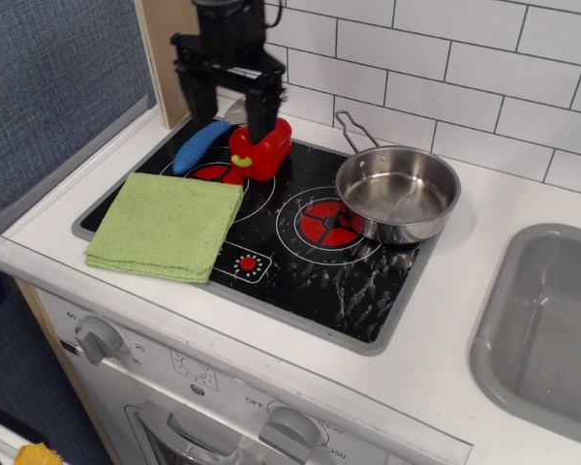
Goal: Place the spoon below the silver pot
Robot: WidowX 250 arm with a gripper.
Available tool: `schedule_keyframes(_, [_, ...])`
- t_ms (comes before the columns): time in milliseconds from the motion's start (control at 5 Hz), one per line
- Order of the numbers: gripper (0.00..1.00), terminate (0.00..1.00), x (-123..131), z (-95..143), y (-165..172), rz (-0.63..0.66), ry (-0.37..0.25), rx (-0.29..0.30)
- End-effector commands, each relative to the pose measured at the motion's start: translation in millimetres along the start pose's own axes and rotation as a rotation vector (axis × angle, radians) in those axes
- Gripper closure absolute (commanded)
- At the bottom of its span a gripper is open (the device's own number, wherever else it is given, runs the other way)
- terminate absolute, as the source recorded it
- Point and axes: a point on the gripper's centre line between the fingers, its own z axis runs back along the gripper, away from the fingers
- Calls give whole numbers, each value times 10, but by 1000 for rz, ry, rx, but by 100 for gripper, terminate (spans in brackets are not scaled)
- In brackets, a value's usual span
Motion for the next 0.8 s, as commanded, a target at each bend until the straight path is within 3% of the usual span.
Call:
schedule_keyframes(0, [0, 0, 69, -53, 536, 92, 12, 50])
schedule_keyframes(600, [0, 0, 317, -533, 353, 2, 132, -3])
